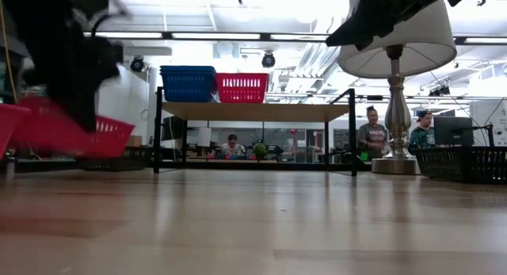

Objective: Stack baskets on shelf by color
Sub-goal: Stack the top red bin on top of the red bin on the shelf

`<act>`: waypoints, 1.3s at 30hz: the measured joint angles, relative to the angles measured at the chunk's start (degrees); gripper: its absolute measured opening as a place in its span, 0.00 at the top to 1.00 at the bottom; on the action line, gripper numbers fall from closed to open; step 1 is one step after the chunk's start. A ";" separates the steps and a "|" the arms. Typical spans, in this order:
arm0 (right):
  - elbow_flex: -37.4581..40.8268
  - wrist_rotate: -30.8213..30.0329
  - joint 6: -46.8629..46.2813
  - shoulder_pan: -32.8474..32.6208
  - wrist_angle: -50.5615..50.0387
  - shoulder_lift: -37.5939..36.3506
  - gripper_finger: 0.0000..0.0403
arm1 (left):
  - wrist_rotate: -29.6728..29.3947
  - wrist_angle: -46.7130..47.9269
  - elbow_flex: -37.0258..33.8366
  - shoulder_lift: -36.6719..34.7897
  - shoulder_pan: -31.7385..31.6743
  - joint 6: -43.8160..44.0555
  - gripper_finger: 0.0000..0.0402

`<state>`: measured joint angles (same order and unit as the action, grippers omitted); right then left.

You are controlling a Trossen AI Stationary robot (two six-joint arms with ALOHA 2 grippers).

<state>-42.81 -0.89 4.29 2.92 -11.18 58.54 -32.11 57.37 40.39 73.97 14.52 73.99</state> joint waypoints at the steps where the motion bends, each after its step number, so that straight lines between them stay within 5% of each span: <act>1: 0.00 0.00 0.00 0.00 -0.11 0.00 1.00 | 1.73 0.79 2.18 -0.20 1.39 -2.24 0.99; 7: 0.00 0.00 -0.34 0.00 -0.35 0.00 1.00 | 2.47 -0.59 16.41 -0.92 9.42 -16.08 0.99; 12: 0.00 -0.59 -0.87 0.07 -0.31 0.00 1.00 | -10.35 -10.46 26.67 -0.96 9.01 -37.76 1.00; 16: 0.00 -0.61 -0.88 0.07 -0.24 0.00 1.00 | -17.94 -28.01 28.58 -0.96 3.98 -58.90 1.00; 19: -0.02 -0.63 -0.90 0.07 -0.20 0.00 1.00 | -11.77 -41.73 28.55 -0.78 -2.12 -67.50 1.00; 23: -0.02 -2.69 -0.88 0.05 -0.19 0.00 1.00 | 2.55 -55.30 27.48 1.05 -10.68 -66.98 1.00; 26: -0.02 -5.41 -0.90 0.07 -0.17 0.00 1.00 | 3.26 -67.73 23.90 1.60 -15.19 -64.56 1.00; 28: -0.02 -6.73 -0.89 0.07 -0.20 0.02 1.00 | -2.42 -72.11 21.22 1.68 -17.01 -64.24 1.00; 33: -0.07 -7.72 -0.83 0.07 -0.14 0.02 1.00 | -27.51 -75.22 18.06 4.65 -16.36 -65.14 1.00; 39: -0.07 -8.47 -0.39 0.09 -0.13 0.02 1.00 | -31.55 -87.69 18.79 10.29 -14.75 -72.21 1.00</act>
<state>-42.87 -9.36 3.90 3.01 -11.31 58.57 -63.66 -30.32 59.18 84.27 -0.23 1.79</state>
